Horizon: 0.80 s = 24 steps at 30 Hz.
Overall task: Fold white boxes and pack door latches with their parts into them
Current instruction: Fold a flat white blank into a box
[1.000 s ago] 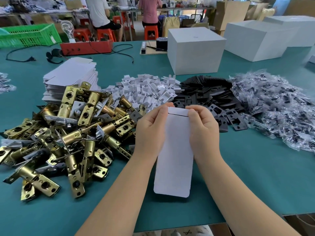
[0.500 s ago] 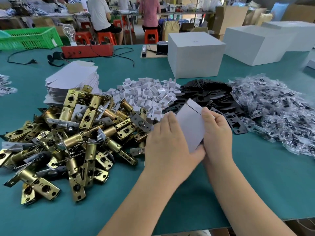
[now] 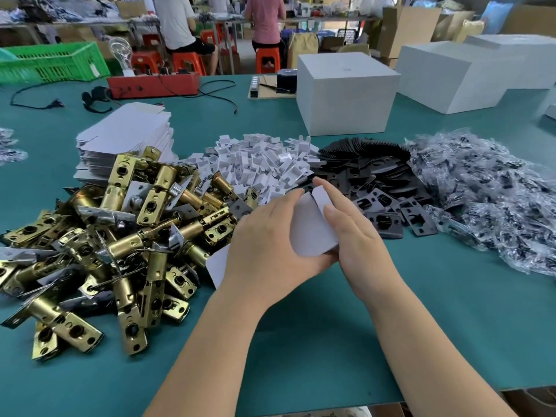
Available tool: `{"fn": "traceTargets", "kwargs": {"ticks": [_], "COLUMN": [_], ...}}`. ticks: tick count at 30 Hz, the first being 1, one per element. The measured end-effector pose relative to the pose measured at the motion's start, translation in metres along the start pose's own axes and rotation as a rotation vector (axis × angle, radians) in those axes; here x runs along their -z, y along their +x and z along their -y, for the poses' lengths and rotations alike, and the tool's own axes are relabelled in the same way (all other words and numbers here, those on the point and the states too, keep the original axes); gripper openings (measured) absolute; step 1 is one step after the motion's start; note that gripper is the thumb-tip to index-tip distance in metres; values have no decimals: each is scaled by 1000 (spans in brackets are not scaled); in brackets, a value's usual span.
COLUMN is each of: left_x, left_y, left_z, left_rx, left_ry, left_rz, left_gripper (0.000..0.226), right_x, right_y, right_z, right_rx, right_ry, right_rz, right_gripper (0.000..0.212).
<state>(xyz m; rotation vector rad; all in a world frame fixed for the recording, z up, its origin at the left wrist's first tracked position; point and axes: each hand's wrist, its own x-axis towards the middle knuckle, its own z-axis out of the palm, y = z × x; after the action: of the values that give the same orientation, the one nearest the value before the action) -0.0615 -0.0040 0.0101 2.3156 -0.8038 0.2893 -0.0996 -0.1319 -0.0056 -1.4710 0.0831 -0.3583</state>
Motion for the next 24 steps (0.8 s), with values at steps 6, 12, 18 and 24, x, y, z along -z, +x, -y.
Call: {"fn": "traceTargets", "kwargs": {"ticks": [6,12,18,24], "left_x": [6,29,28,16], "left_y": [-12,-29,-30,-33], "left_z": [-6,15,34,38], "left_rx": [88,608,450,545], "left_ry": [155,-813,-1273,-1436], "left_rz": [-220,-270,-32,54], "left_gripper": [95,76,22,27], "right_x": [0,3,2,3], "right_y": [3,8,8,8], "right_z": [0,-1,-4,-8], "right_rx": [-15,-30,-10,-17], "right_ry": [120,225,128,13], "right_rz": [-214,-386,-273,-163], "right_gripper": [32,34,27,28]}}
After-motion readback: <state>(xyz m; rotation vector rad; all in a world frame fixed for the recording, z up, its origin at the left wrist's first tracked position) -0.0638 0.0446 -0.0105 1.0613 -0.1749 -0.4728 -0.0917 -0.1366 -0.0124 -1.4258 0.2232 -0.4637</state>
